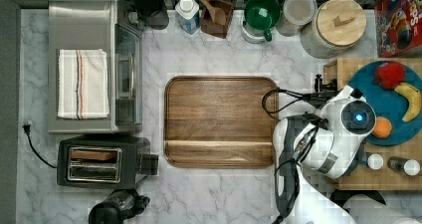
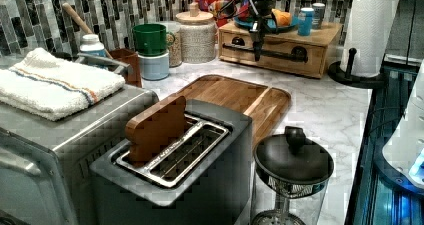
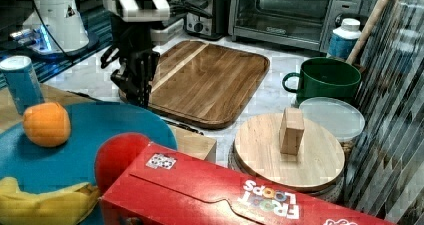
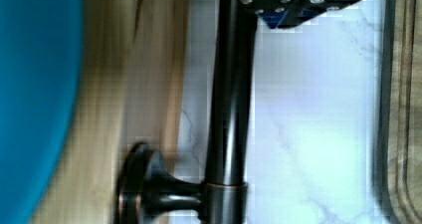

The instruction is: Close the drawer.

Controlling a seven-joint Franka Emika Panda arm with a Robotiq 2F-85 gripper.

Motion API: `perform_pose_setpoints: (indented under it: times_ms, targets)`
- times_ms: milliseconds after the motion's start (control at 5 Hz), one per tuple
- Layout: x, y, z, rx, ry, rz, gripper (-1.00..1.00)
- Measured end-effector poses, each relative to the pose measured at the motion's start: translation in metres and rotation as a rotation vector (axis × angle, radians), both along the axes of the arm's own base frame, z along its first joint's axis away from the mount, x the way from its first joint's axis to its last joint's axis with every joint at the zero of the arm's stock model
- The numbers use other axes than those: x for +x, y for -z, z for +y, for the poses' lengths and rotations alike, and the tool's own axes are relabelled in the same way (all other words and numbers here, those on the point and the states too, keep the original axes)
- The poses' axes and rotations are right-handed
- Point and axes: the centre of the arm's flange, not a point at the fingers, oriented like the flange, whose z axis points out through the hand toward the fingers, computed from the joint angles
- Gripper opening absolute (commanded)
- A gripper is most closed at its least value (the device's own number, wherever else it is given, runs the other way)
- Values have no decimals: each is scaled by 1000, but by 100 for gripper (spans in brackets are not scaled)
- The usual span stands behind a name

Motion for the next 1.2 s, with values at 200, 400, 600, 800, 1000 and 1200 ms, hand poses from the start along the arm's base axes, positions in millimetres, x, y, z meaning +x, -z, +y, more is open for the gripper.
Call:
perform_pose_setpoints:
  times_ms: [200, 400, 600, 800, 1000, 1200]
  targets:
    - [3, -1, 3, -22, -23, 10, -100]
    - [3, -2, 3, -24, -24, 10, -100]
    - [3, -3, 3, -30, -34, 16, -100]
    - [1, -4, 5, -35, -38, 10, -100]
    - [1, -5, 5, -36, -37, 11, -100]
    - [0, -5, 4, -35, -34, 10, -100]
